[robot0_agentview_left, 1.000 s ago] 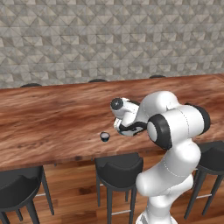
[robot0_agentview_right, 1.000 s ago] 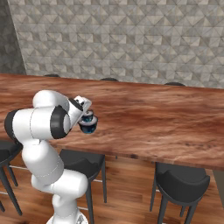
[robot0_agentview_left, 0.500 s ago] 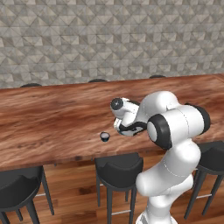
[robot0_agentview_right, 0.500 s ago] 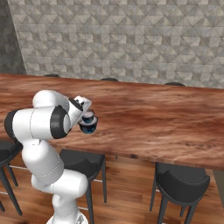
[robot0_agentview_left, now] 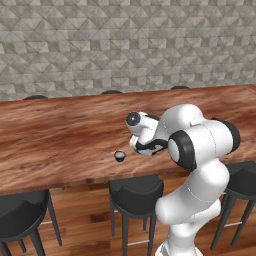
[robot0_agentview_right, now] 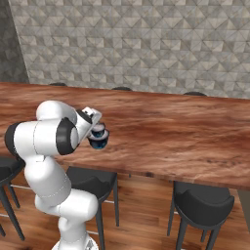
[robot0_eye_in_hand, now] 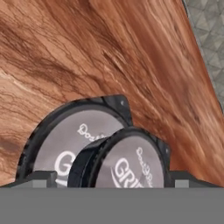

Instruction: Stack the yogurt containers by placing the smaller containers on top of the larger containers.

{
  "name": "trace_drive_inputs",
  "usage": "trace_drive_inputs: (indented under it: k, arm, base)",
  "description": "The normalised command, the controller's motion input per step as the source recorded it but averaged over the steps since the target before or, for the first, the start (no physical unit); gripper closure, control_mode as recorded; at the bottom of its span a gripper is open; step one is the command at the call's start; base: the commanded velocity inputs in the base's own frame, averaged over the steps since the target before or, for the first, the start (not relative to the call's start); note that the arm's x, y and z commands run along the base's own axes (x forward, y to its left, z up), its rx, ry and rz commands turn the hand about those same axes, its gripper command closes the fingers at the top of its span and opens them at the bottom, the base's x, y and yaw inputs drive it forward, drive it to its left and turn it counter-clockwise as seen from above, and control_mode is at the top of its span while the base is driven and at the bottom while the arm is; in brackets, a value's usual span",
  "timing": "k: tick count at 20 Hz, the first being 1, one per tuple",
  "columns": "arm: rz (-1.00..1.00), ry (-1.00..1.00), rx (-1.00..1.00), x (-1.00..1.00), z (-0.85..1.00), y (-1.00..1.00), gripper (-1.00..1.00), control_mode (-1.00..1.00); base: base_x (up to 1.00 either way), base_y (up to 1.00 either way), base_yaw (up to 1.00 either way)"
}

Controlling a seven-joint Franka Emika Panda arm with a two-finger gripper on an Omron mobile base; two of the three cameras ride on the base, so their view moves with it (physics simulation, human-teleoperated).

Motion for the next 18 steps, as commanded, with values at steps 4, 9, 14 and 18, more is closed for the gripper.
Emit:
trace_drive_inputs:
  k: [4,9,14,18]
  arm:
    - [0.0,0.02,0.0,0.0,0.0,0.05,-1.0,-1.0]
    - [0.0,0.02,0.0,-0.01,0.04,0.11,-1.0,-1.0]
    - [0.0,0.0,0.0,0.0,0.23,0.11,-1.0,-1.0]
    - [0.0,0.01,0.0,0.0,0.36,0.04,-1.0,-1.0]
  base:
    - [0.0,0.0,0.0]
    - [0.0,0.0,0.0]
    - [0.0,0.0,0.0]
    - [0.0,0.0,0.0]
